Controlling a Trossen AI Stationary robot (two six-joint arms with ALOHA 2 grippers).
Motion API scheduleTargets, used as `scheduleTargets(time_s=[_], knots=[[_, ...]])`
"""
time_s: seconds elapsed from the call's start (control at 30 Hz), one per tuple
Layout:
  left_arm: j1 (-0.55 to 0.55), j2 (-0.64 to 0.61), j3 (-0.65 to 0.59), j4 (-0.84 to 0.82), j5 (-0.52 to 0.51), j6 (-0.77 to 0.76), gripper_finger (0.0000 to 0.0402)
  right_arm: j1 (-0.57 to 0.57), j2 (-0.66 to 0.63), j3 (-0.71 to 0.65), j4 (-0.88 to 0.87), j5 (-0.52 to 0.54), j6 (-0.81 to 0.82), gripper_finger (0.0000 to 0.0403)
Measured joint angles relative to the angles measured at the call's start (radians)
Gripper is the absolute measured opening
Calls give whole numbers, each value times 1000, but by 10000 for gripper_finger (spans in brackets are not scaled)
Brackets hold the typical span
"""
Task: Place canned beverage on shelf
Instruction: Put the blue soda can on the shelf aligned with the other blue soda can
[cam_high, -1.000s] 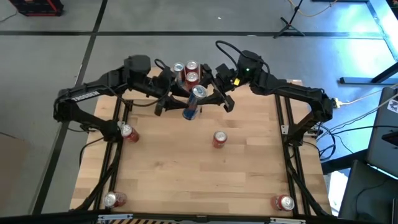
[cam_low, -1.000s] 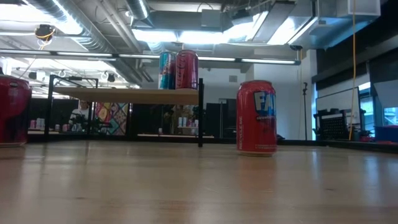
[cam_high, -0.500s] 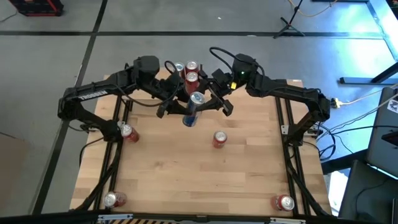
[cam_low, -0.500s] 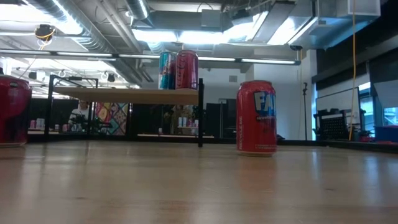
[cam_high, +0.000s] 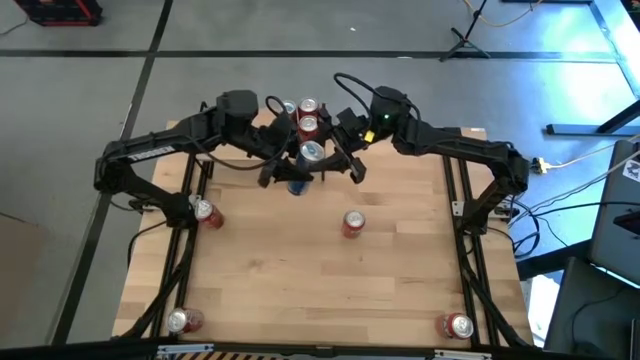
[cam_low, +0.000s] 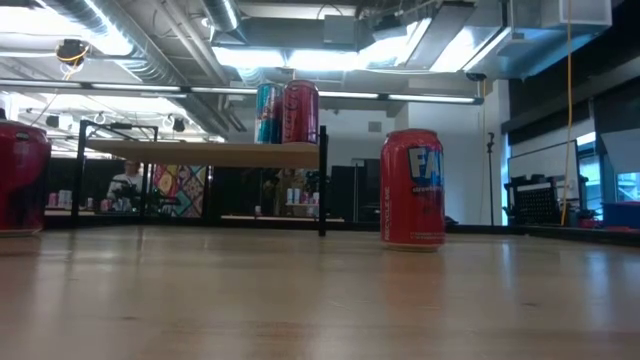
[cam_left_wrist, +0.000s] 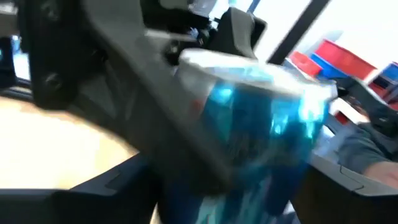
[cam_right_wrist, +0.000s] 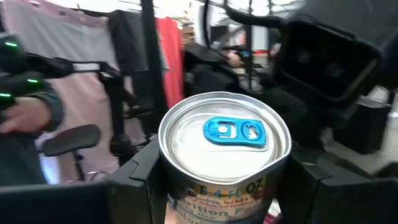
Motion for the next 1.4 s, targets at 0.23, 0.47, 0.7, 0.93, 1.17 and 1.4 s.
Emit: scheduleTargets(time_s=[0.23, 0.47, 0.7, 0.93, 1.17, 1.4], knots=[[-5, 3, 0, 1, 27, 30, 311, -4, 0, -2, -2, -18, -8, 198], [-2, 3, 0, -9, 1, 51, 259, -5, -1, -2, -3, -11, -8, 198], [-3, -36, -2, -51, -115, 75, 199, -10, -4, 0, -11, 2, 0, 288], [-20, -151, 2, -179, -371, 186, 209, -82, -87, 1, -191, -18, 19, 388], [-3, -224, -96, -130, -459, 284, 207, -136, -140, -1, -370, -9, -23, 384], [75, -307, -360, 148, -449, 286, 207, -144, -148, 0, -492, 45, -37, 382]])
